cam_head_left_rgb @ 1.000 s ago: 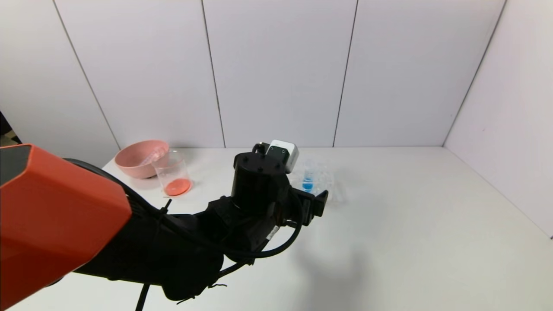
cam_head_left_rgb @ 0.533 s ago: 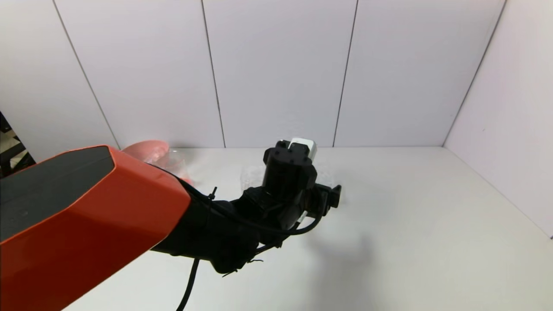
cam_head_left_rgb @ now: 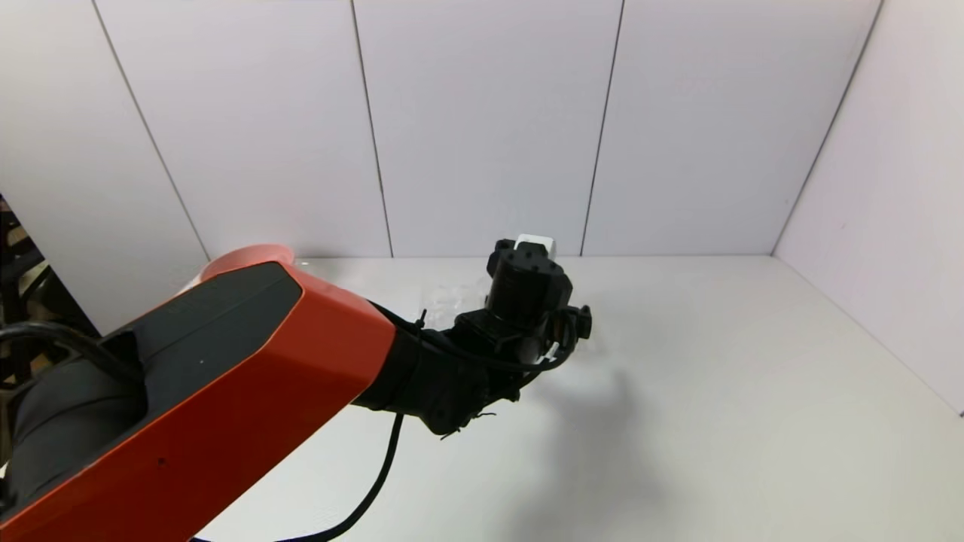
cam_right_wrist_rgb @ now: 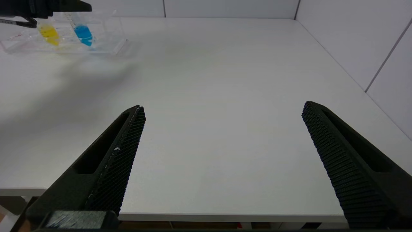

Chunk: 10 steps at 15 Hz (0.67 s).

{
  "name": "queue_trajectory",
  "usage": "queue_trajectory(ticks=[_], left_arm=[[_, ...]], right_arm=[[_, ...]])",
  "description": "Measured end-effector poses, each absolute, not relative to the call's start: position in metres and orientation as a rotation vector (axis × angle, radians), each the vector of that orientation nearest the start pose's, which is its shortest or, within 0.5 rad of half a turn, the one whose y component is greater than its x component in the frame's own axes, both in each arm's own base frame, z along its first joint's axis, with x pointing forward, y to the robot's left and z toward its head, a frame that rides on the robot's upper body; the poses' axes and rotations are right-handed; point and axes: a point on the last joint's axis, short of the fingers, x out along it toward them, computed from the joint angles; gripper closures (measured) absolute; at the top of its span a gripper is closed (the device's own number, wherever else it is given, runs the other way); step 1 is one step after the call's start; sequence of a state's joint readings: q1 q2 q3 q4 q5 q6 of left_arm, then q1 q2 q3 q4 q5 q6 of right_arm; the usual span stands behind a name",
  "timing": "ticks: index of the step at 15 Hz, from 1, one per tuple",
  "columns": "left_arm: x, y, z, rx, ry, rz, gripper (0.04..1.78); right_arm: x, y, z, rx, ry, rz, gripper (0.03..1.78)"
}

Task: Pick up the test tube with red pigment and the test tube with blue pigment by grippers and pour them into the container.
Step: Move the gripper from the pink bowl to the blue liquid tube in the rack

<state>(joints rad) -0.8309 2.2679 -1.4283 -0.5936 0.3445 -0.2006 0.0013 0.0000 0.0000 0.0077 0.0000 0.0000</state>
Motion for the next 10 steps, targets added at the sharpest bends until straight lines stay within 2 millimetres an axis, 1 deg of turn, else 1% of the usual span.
queue_trajectory(ticks=[3, 10], left_arm=[[0.327, -0.341, 0.120, -0.060, 0.249, -0.454, 0.06], [0.336, -0.349, 0.112, -0.059, 0.245, -0.451, 0.06]], right_arm=[[-0.023, 0.000, 0.075, 0.000, 0.008, 0.001, 0.04], [-0.023, 0.000, 0.075, 0.000, 0.008, 0.001, 0.04]])
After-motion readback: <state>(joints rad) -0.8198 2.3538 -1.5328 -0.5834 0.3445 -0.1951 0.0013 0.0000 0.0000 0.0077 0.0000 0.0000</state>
